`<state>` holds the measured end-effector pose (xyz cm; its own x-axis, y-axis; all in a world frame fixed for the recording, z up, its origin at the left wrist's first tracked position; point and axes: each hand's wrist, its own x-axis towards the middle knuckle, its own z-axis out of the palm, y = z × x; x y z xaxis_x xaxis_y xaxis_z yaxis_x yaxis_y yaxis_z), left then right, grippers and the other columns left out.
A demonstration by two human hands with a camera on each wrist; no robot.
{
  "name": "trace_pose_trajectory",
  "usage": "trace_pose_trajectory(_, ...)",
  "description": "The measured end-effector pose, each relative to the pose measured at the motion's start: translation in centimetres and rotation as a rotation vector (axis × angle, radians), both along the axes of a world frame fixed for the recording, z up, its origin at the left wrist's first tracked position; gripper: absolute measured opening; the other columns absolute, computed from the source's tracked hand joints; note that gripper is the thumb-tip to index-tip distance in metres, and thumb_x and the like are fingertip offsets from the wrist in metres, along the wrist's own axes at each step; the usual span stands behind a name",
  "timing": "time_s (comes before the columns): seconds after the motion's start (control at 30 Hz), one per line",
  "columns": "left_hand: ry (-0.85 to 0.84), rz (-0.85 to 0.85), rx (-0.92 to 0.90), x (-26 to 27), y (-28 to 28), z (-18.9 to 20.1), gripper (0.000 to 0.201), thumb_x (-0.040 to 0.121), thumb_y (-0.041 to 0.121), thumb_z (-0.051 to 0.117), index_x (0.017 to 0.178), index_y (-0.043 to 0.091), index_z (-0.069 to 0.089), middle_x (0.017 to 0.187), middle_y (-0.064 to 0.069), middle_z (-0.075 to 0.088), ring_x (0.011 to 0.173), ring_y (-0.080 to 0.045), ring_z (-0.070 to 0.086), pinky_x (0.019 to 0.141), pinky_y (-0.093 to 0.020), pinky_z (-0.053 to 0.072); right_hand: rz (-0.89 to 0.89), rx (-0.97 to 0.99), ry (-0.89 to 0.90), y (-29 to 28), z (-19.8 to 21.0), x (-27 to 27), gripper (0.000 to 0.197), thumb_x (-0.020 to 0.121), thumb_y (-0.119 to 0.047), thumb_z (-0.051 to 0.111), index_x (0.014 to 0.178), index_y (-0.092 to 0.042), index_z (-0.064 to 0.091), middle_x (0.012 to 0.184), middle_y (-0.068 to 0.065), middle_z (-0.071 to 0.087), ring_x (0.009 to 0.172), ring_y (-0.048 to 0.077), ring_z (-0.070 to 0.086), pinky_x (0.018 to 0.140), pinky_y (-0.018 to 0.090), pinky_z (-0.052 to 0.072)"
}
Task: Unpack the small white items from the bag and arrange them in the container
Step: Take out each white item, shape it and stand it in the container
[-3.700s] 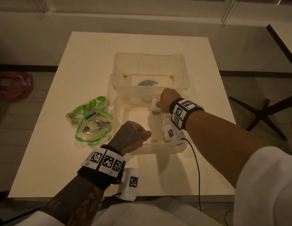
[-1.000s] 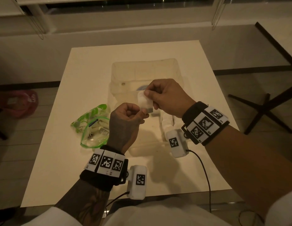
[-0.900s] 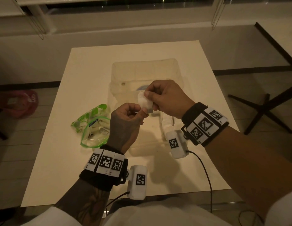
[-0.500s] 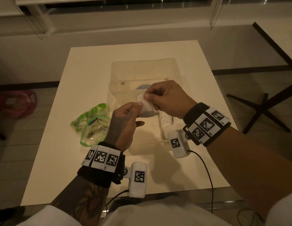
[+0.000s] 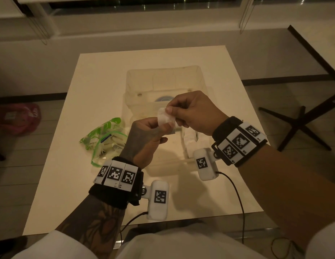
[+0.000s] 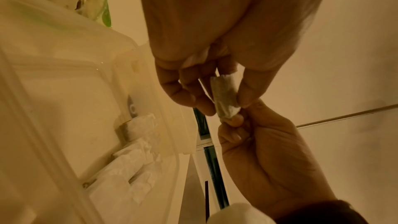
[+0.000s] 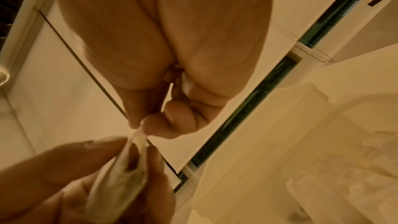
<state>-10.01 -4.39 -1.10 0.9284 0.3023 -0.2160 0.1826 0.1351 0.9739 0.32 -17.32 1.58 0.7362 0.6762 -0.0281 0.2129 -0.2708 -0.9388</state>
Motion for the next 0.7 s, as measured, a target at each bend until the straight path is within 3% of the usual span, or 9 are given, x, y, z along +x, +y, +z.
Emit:
trace_pose_trajectory(0.1,0.052,-0.086,-0.007,0.15,-0.08,0.13,0.023,0.094,0.033,0.058,0.096,0.015,0.072,0.094,-0.003,0.076,0.091,-0.019,0.072,0.074,-0.036,0.05,0.008,0.021,0.009,-0.01,0.21,-0.12,0.012,0.092,-0.011,0.063,0.088,-0.003,0.072,0.058,-0.005,0.062,0.049,0.01,0.053,0.05,0.02,0.044)
trace_pose_trajectory(0.2,0.105,-0.18,-0.039,0.22,-0.19,0.13,0.038,0.095,0.041,0.051,0.1,0.009,0.069,0.096,-0.008,0.075,0.087,-0.023,0.072,0.07,-0.034,0.047,0.002,0.006,-0.01,-0.05,0.39,-0.06,0.012,0.091,-0.011,0.065,0.088,-0.003,0.073,0.061,-0.004,0.062,0.051,0.011,0.051,0.051,0.02,0.045)
trace_pose_trajectory(0.37,0.085,-0.203,-0.033,-0.02,-0.06,-0.07,0.021,0.095,0.025,0.057,0.098,0.008,0.07,0.096,-0.008,0.075,0.08,-0.018,0.07,0.067,-0.03,0.046,0.021,-0.044,-0.018,-0.29,0.57,-0.05,0.012,0.091,-0.013,0.064,0.088,-0.005,0.072,0.062,-0.003,0.063,0.052,0.008,0.051,0.052,0.018,0.045)
trace_pose_trajectory(0.5,0.091,-0.25,0.017,-0.21,0.11,0.01,0.018,0.091,0.026,0.062,0.095,0.011,0.071,0.095,-0.004,0.076,0.08,-0.016,0.071,0.068,-0.029,0.046,0.071,-0.109,-0.042,-0.17,0.81,0.14,0.012,0.09,-0.016,0.066,0.09,-0.006,0.072,0.075,0.012,0.067,0.057,0.011,0.053,0.055,0.019,0.048)
trace_pose_trajectory(0.7,0.123,-0.265,-0.017,-0.08,0.15,0.09,0.027,0.097,0.031,0.052,0.097,0.012,0.07,0.099,-0.005,0.075,0.084,-0.02,0.071,0.067,-0.031,0.043,0.054,-0.129,-0.086,0.04,0.54,0.67,0.01,0.09,-0.014,0.066,0.088,-0.007,0.073,0.066,-0.004,0.063,0.052,0.002,0.051,0.053,0.015,0.045)
